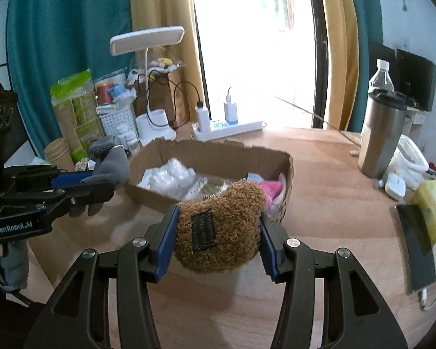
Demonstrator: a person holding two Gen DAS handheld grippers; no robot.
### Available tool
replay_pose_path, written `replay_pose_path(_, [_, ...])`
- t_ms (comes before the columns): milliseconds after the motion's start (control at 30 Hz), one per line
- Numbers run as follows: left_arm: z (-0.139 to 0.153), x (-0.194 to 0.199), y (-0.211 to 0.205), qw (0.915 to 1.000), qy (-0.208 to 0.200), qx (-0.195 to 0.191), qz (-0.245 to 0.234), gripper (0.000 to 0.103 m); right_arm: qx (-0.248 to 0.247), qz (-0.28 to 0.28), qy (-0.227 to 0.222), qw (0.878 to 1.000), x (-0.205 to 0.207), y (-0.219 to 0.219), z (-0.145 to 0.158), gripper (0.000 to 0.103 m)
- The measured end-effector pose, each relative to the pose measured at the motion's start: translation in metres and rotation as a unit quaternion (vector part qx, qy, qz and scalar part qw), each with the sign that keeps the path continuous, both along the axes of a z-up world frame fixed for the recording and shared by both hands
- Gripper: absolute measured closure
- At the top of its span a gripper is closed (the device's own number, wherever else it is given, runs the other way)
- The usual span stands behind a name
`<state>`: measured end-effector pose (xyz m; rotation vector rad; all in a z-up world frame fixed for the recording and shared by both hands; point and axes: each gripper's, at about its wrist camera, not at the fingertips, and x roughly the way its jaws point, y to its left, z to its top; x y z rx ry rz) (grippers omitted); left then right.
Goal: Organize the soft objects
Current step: 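Carry the teddy bear and grey sock over the box and lower them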
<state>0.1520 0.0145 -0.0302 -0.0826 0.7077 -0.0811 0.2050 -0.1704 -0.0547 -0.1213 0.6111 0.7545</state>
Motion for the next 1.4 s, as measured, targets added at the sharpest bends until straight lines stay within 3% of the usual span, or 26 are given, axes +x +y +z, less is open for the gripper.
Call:
replay_pose_path(200, [0.008,0.010,0.014,0.9999,-0.006,0.006,0.009,0.079,0.010,-0.004,-0.010,1.000,0.007,0.001,0.010,0.050])
replay_pose_path(567, [-0.005,0.037,0.034,0.9997,0.007,-0.014,0.021,0.078,0.003,-0.004,-0.018,1.000,0.025,0.012,0.017,0.050])
replay_pose_path(1400, [-0.061,0.113,0.059,0.9968,0.068,-0.032,0.026,0.078,0.009,0.003,0.011,1.000,0.109,0.049,-0.011,0.050])
